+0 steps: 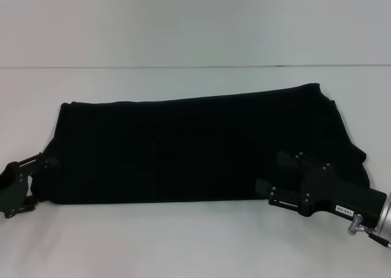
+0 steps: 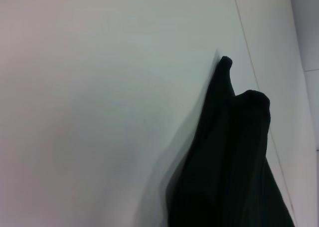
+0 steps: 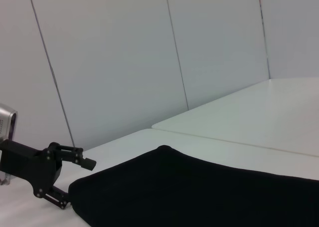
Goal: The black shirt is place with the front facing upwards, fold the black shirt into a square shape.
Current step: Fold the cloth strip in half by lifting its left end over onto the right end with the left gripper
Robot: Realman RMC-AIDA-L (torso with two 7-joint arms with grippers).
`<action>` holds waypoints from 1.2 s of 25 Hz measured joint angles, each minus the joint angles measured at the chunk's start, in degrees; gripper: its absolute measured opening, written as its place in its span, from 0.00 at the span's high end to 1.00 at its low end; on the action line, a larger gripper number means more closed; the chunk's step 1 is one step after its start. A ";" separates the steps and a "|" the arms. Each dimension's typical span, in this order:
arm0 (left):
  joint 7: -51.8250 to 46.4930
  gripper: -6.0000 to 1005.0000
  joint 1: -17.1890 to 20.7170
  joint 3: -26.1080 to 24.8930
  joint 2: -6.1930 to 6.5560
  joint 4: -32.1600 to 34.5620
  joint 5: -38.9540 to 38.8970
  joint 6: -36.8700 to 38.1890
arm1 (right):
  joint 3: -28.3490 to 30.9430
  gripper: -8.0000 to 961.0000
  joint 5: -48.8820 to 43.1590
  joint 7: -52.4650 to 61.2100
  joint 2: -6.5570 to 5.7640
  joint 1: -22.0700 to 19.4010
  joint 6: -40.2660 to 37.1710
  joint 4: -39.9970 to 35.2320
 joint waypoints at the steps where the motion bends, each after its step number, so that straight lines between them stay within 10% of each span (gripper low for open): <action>1: 0.04 0.16 -0.11 0.56 0.03 0.10 0.00 -0.23 | 0.02 0.05 0.03 0.02 0.00 -0.01 0.00 0.00; 9: 3.64 0.18 -0.62 2.06 -0.36 2.12 0.77 -0.97 | 0.17 0.06 0.24 0.09 0.00 0.05 -0.14 0.00; 17: 4.03 0.60 -0.34 1.77 -0.45 2.23 0.56 -1.24 | 0.24 0.06 0.29 0.35 0.00 0.24 -0.53 0.00; 30: 6.16 0.88 -0.41 0.10 -0.99 2.56 -0.04 -2.99 | 0.49 0.06 1.89 0.46 0.08 0.33 -0.74 0.09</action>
